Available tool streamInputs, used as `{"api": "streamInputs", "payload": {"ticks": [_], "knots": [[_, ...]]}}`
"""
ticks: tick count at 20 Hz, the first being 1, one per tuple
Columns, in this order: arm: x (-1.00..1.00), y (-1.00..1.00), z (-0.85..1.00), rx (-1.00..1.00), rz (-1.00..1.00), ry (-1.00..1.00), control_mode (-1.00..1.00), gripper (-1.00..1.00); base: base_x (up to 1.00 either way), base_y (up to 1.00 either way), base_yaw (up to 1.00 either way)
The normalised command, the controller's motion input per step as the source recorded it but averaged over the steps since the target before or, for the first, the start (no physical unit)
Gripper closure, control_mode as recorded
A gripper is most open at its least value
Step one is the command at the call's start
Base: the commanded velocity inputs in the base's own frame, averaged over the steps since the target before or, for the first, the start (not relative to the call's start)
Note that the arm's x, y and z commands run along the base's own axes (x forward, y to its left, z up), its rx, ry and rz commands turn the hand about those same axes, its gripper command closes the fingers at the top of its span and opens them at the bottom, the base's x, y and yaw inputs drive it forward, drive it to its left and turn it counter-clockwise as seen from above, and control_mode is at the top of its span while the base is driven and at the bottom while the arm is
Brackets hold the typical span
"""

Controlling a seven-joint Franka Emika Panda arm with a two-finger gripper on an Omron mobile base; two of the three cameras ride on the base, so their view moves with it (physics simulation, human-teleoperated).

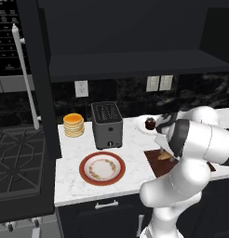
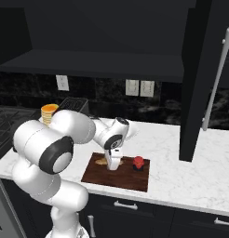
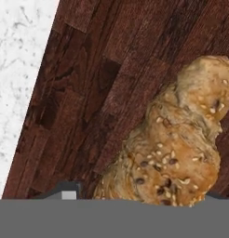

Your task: From the different types of pastries on the counter, select a croissant and place it on the cutting board. Then retrieve a jar of jam from the cabinet and place it alongside the croissant on the cutting board.

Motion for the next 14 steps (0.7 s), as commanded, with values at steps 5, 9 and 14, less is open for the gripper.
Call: {"api": "streamInputs", "payload": {"ticks": [5, 9, 14], "knots": [[-0.26, -0.33, 0.16, 0.12, -0.08, 0.00, -1.00, -1.00, 0.00, 0.00, 0.00], [-0.17, 0.00, 0.57, 0.07, -0.07, 0.00, -1.00, -1.00, 0.00, 0.00, 0.00], [-0.01, 0.41, 0.77, 0.00, -0.06, 0.00, -1.00, -1.00, 0.00, 0.00, 0.00]]}}
